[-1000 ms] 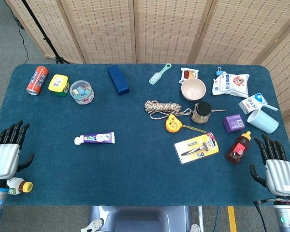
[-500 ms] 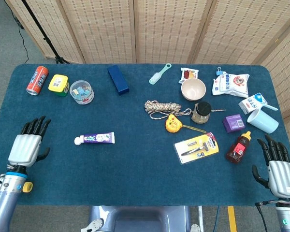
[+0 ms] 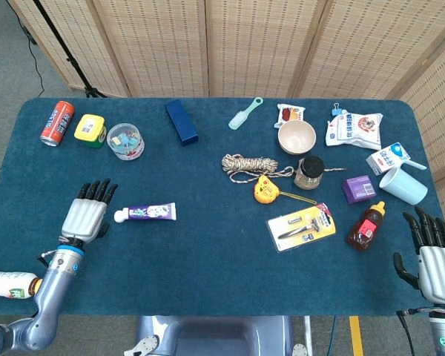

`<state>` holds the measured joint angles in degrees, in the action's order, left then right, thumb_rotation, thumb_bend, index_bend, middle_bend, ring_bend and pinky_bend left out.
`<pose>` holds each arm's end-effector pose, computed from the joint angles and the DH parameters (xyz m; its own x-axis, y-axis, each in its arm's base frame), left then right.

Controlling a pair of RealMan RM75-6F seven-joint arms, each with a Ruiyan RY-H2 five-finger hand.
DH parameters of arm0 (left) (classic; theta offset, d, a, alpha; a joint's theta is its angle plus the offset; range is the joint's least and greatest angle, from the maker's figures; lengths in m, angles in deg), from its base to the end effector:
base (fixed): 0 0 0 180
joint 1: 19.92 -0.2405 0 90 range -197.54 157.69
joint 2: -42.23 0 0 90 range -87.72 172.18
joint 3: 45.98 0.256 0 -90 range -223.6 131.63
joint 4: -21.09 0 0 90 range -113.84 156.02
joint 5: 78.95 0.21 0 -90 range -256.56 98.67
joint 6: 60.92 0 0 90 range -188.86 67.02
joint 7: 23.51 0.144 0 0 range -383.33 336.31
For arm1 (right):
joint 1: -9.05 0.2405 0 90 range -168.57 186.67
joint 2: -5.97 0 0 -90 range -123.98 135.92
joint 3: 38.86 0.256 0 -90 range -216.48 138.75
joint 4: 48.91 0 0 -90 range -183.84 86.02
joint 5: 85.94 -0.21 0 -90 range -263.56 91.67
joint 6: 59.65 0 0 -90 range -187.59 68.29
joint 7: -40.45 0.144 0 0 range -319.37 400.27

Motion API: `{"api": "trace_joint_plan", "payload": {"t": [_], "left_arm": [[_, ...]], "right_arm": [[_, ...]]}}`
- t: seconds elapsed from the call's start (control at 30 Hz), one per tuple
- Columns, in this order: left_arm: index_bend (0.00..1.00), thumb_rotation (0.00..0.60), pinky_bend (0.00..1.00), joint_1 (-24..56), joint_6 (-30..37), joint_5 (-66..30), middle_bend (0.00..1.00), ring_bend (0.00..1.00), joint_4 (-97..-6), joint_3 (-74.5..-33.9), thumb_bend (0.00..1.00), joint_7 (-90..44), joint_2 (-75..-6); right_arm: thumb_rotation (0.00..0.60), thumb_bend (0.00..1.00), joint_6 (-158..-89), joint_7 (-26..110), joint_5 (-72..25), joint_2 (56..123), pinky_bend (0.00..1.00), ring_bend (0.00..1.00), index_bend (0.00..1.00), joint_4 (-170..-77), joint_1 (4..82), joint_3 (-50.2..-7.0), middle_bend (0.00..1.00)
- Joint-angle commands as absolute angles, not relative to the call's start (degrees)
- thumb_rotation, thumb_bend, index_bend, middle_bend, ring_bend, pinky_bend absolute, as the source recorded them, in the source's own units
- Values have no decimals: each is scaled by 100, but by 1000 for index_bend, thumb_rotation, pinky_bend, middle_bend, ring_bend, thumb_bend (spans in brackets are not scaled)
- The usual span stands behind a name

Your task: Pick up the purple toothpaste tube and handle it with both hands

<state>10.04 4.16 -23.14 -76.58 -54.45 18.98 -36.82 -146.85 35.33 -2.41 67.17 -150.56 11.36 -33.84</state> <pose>-0.2177 0.2961 0.0417 0.6415 0.2356 0.7301 0.7663 -0.1517 -0.6243 -0.2907 -0.1731 0.1729 0.3720 0.0436 0.9272 -0.9274 0.0603 0.3692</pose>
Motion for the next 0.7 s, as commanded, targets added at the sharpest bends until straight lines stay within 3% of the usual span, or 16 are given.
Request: {"api": "trace_joint_plan", "payload": {"t": [0.03,0.7], "left_arm": [[0,600,41,1144,399,-2443,0,0,-7487,-5435,308,2041,-3910],[0,584,36,1770,175,-3066,0,0,-6416,-5541,303,2390,-5166]], "right_arm": [[600,462,-14698,3553,-245,6695,0,0,60,-15055,1125,-3381,0],[600,462,-14918,3717,-227,6541,0,0,60,-15075,920,-3435,0]]}}
